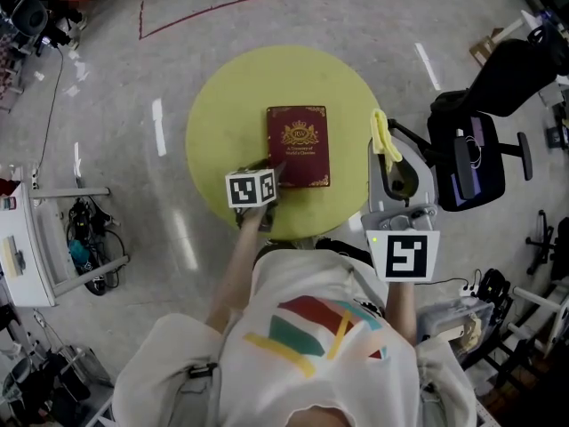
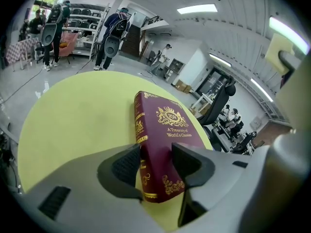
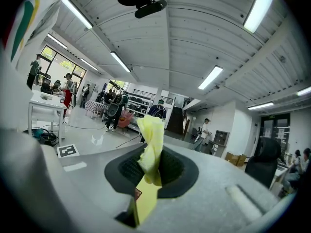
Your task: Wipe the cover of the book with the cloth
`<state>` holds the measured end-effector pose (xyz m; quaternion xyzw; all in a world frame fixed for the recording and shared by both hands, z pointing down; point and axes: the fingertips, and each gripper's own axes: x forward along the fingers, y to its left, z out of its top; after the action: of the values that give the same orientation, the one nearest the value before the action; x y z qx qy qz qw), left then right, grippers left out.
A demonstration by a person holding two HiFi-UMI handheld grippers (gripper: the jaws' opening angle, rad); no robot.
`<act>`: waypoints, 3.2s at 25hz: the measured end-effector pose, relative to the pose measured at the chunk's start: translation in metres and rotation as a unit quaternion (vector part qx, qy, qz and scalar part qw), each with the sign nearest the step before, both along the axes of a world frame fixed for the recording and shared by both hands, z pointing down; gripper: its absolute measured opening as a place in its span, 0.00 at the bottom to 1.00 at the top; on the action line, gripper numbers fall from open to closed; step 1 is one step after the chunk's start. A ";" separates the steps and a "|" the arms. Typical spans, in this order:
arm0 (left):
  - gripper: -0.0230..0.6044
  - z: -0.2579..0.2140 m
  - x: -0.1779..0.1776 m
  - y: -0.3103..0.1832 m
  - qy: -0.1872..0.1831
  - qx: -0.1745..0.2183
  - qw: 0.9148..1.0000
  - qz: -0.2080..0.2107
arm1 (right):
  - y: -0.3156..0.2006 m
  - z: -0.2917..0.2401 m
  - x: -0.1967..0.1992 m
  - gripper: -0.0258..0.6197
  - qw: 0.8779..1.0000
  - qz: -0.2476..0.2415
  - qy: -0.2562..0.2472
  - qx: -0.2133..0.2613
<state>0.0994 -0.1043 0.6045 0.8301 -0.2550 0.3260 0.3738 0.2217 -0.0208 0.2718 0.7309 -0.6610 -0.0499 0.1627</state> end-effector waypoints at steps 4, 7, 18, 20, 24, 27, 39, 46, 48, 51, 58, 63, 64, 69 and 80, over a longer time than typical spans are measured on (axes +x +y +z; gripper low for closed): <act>0.37 0.000 0.000 0.000 0.004 0.001 1.000 -0.003 | -0.015 0.007 -0.004 0.09 0.999 -0.019 0.025 -0.020; 0.37 0.000 0.001 0.000 0.007 0.000 1.000 -0.003 | -0.032 0.018 -0.002 0.09 0.997 -0.027 0.055 -0.052; 0.37 0.000 0.001 0.003 0.010 -0.001 1.000 -0.003 | -0.124 0.096 0.018 0.09 0.968 -0.086 0.169 -0.165; 0.37 0.000 0.001 0.002 0.010 -0.001 1.000 -0.004 | -0.137 0.127 0.020 0.09 0.951 -0.097 0.208 -0.206; 0.37 0.000 0.000 0.001 0.011 -0.003 1.000 -0.007 | -0.151 0.197 0.026 0.09 0.907 -0.113 0.279 -0.296; 0.37 0.000 0.002 0.002 0.012 -0.003 1.000 -0.006 | -0.154 0.238 0.027 0.09 0.880 -0.127 0.296 -0.351; 0.37 -0.004 0.003 0.001 0.021 -0.001 1.000 -0.007 | -0.149 0.308 0.025 0.09 0.827 -0.148 0.302 -0.450; 0.37 -0.005 0.004 -0.001 0.027 0.000 1.000 -0.007 | -0.138 0.324 0.021 0.09 0.815 -0.154 0.307 -0.467; 0.37 -0.005 0.004 -0.002 0.030 0.001 1.000 -0.007 | -0.135 0.323 0.017 0.09 0.813 -0.159 0.305 -0.470; 0.37 -0.005 0.004 -0.001 0.032 0.001 0.999 -0.008 | -0.128 0.322 0.011 0.09 0.810 -0.168 0.302 -0.474; 0.37 -0.002 0.002 0.001 0.030 0.001 1.000 -0.008 | -0.109 0.323 -0.001 0.09 0.801 -0.187 0.295 -0.487; 0.37 -0.001 0.003 0.000 0.035 0.001 0.999 -0.010 | -0.098 0.322 -0.009 0.09 0.794 -0.201 0.287 -0.497; 0.37 -0.001 0.002 0.001 0.034 0.001 0.999 -0.010 | -0.096 0.323 -0.010 0.09 0.793 -0.202 0.287 -0.498; 0.37 0.000 0.002 0.001 0.035 0.001 0.999 -0.011 | -0.085 0.323 -0.016 0.09 0.788 -0.209 0.279 -0.507; 0.37 -0.001 0.002 0.001 0.037 0.000 0.999 -0.012 | -0.058 0.321 -0.033 0.09 0.784 -0.225 0.251 -0.522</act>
<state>0.1015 -0.1030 0.6035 0.8384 -0.2511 0.2901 0.3871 0.1890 -0.0788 0.5929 0.3270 -0.6676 0.0859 0.6633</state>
